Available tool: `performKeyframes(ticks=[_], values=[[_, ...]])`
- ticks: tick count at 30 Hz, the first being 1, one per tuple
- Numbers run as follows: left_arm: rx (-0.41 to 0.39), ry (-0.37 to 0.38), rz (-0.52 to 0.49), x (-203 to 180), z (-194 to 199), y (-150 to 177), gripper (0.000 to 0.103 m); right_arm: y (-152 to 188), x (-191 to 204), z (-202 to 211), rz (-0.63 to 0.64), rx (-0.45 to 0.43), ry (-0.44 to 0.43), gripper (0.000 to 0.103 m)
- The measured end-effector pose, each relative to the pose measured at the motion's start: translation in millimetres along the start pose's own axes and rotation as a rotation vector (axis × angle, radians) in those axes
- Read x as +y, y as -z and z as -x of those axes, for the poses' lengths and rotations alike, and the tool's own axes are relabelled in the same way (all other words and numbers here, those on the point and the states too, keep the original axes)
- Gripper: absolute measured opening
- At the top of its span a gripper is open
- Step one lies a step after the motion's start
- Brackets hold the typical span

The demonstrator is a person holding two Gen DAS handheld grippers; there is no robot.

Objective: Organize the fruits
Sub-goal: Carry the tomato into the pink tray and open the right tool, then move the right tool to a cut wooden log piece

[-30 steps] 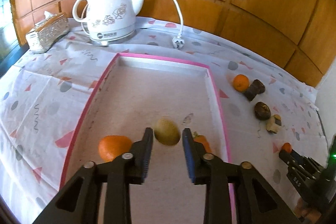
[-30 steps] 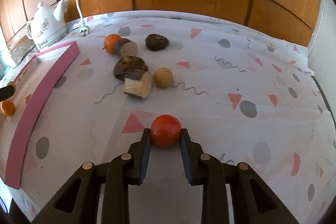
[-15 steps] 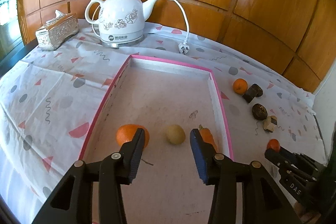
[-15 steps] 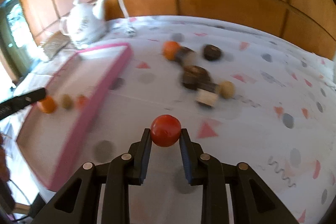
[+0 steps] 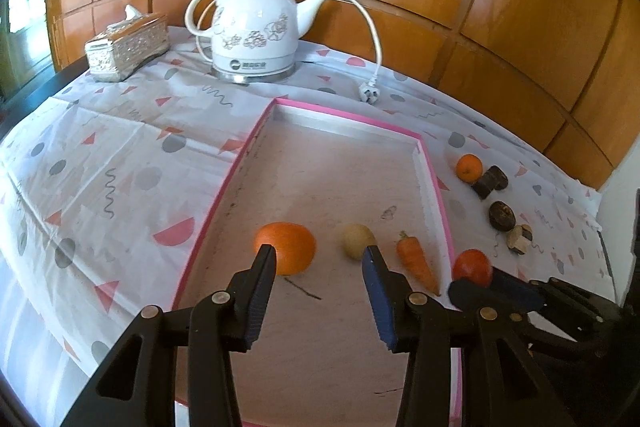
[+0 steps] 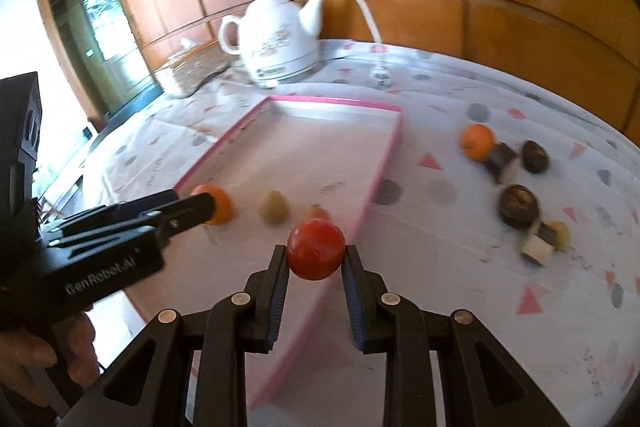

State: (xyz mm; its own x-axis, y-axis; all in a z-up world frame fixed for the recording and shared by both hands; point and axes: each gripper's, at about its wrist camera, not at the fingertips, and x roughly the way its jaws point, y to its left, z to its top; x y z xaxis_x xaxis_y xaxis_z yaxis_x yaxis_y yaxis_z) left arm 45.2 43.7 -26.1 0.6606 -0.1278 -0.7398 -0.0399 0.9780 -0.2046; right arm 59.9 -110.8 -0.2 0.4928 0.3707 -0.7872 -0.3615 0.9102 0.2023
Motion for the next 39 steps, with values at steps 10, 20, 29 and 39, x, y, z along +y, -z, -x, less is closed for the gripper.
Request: performKeyframes(ticks=[10, 20, 29, 39], values=[[0.005, -0.027, 0.041, 17.5, -1.3, 2.4, 0.048, -3.6, 20.8, -21.9, 0.014, 0.034, -0.010, 0.033], [-0.006, -0.019, -0.007, 3.0, 1.6, 9.1, 0.053, 6.3, 8.9, -4.8, -0.031, -0.006, 0.062, 0.035], [0.000, -0.001, -0.058, -14.0, 3.6, 13.2, 0.053, 12.4, -13.5, 9.5, -0.092, -0.037, 0.114, 0.035], [0.017, 0.029, -0.110, -31.2, 2.1, 17.8, 0.055, 26.9, -52.6, 22.8, -0.183, -0.047, 0.187, 0.035]])
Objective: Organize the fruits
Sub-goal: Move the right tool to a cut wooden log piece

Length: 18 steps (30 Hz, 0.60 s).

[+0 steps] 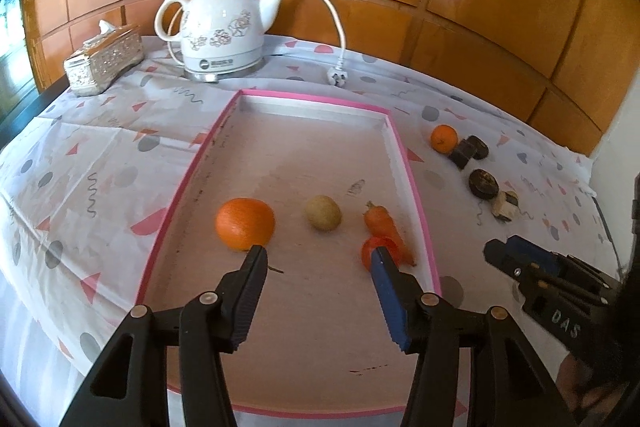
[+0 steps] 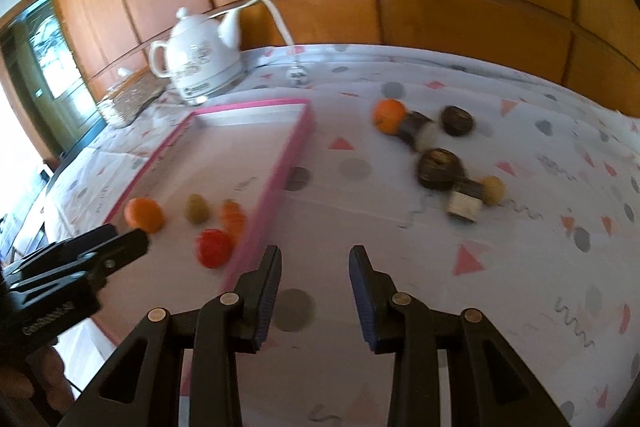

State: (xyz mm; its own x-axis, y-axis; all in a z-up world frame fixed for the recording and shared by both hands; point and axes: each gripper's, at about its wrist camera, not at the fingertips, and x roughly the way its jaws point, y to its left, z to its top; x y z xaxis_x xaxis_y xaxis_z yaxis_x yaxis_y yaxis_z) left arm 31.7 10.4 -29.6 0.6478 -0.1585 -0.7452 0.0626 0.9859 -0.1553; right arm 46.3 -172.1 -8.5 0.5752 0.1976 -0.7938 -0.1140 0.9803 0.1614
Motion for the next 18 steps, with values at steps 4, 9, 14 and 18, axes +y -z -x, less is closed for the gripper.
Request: performKeyframes(ticks=[4, 9, 14, 18], values=[[0.008, 0.013, -0.017, -5.7, -1.8, 0.4, 0.055, 6.6, -30.3, 1.3, -0.060, 0.006, 0.056, 0.035], [0.016, 0.029, -0.041, -14.0, -3.5, 0.6, 0.055, 14.1, -67.4, -1.2, -0.145, 0.023, 0.113, 0.035], [0.027, 0.048, -0.065, -23.3, -6.9, -0.5, 0.055, 18.6, -92.2, -3.1, -0.191, 0.031, 0.149, 0.035], [0.037, 0.061, -0.086, -32.8, -9.7, -2.5, 0.055, 13.8, -100.6, -4.8, -0.197, 0.023, 0.151, 0.035]])
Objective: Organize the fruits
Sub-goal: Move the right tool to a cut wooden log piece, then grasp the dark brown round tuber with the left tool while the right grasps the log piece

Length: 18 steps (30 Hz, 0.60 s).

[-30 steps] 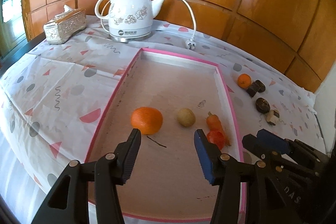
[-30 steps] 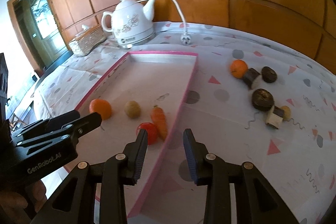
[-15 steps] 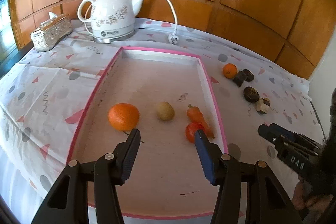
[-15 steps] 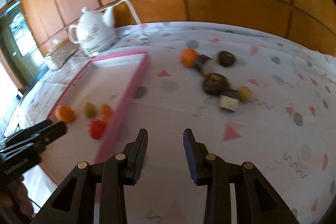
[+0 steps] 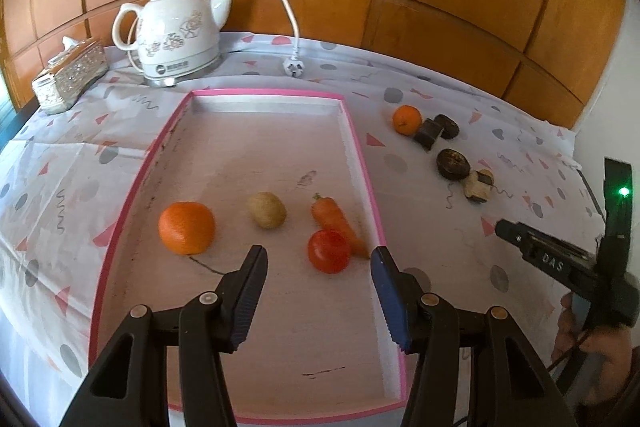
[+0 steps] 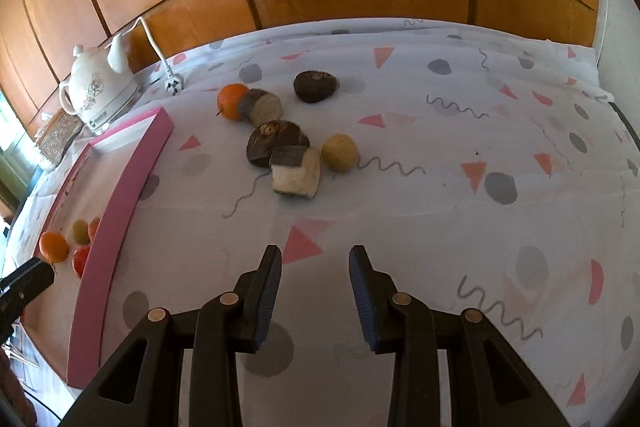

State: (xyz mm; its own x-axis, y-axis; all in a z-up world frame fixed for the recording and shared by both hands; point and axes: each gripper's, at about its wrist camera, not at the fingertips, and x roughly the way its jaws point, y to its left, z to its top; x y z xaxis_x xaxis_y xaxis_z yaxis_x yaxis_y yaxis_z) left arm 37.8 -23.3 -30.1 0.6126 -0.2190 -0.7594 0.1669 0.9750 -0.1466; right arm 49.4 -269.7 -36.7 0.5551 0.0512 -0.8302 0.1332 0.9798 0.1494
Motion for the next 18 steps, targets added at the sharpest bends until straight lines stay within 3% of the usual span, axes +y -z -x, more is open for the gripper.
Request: performKeyframes(ticks=[11, 18], values=[[0.020, 0.028, -0.022, -13.9, -7.9, -6.8, 0.058, -20.3, 7.3, -20.6, -0.011, 0.010, -0.065, 0.035], [0.024, 0.056, -0.041, -25.9, -12.8, -16.2, 0.058, -34.8, 15.7, -40.7, -0.006, 0.000, -0.018, 0.035]])
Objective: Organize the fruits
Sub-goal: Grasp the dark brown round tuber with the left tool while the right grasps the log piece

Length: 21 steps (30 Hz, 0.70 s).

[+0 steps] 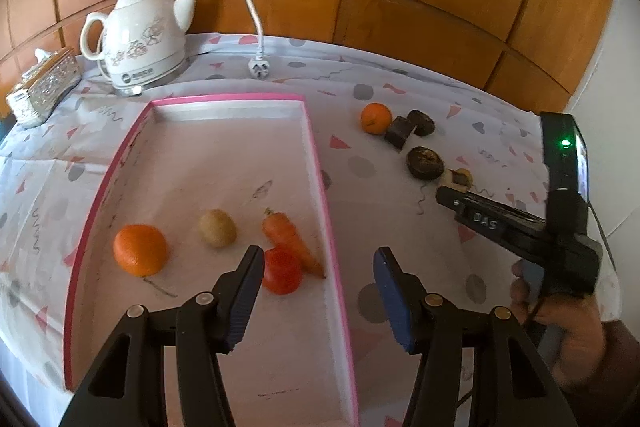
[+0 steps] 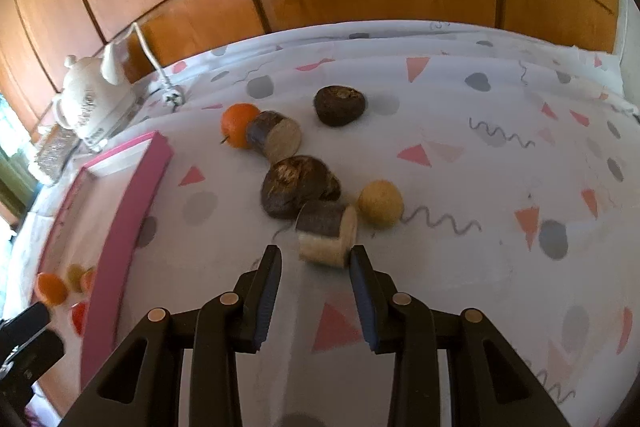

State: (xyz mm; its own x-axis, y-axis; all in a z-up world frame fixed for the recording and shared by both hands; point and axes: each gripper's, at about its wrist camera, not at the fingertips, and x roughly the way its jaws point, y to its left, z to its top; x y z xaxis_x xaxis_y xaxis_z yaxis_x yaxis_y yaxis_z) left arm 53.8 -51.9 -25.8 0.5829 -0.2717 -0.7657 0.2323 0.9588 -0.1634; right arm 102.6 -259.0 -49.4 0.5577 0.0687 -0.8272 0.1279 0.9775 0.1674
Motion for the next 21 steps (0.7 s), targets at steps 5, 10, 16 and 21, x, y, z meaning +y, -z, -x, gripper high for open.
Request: performKeyframes(ticks=[5, 10, 16, 21], values=[[0.005, 0.025, -0.015, -12.0, -7.7, -10.7, 0.058, -0.2, -4.3, 3.7, 0.031, -0.020, 0.015, 0.026], [0.017, 0.065, -0.037, -29.0, -18.4, -24.3, 0.057, 5.5, -16.7, 16.4, 0.048, -0.035, 0.023, 0.026], [0.060, 0.082, -0.044, -49.8, -47.3, -40.0, 0.057, 10.3, -30.0, 29.2, 0.062, -0.066, 0.061, 0.025], [0.110, 0.113, -0.032, -63.1, -74.1, -49.0, 0.057, 12.9, -35.5, 30.3, 0.062, -0.075, 0.060, 0.025]])
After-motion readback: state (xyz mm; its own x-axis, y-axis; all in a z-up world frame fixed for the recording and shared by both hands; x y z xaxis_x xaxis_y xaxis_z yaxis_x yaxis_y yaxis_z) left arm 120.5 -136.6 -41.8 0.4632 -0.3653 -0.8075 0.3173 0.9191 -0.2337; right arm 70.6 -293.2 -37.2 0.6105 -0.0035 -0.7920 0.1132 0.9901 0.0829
